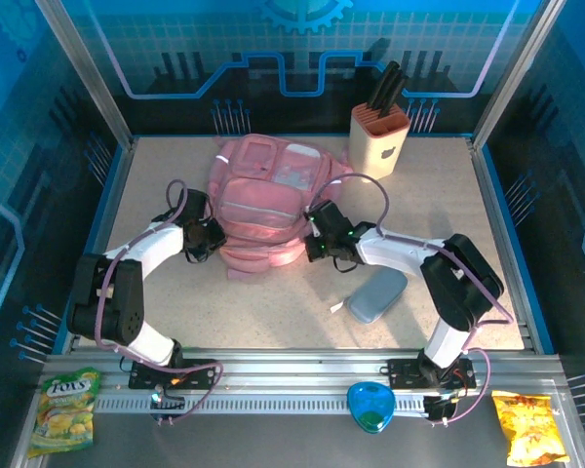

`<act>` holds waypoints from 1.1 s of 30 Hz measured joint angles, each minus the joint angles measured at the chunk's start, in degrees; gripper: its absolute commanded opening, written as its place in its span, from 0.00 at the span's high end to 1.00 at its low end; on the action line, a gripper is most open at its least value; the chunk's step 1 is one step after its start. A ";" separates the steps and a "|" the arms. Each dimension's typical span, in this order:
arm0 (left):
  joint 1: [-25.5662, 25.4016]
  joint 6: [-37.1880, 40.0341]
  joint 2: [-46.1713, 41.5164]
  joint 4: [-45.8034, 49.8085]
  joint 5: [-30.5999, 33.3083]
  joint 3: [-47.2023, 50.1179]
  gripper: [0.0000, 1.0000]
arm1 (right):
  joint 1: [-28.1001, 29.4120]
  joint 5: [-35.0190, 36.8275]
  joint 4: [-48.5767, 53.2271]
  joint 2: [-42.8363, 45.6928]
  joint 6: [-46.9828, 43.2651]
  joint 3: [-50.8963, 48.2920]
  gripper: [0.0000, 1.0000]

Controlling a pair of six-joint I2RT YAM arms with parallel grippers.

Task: Pack the student bag
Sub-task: Zip the student bag at the top-center of the table.

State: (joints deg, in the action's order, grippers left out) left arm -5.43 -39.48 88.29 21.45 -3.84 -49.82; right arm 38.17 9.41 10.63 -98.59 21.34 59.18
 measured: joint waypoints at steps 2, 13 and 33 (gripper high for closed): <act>0.00 0.50 -0.15 0.15 -0.02 0.00 1.00 | -1.99 0.13 1.42 -1.46 0.07 1.79 1.00; 0.00 2.56 -0.74 0.76 -0.04 -0.07 1.00 | -10.84 0.07 9.79 -11.72 -0.07 16.13 0.90; -2.34 5.60 -4.37 7.21 -2.32 -0.79 0.52 | -13.84 -9.53 7.85 1.03 5.84 9.20 0.41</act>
State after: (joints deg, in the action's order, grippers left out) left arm -7.77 -33.89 83.92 28.67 -6.15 -50.61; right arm 24.34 -0.12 18.48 -97.56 27.18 68.38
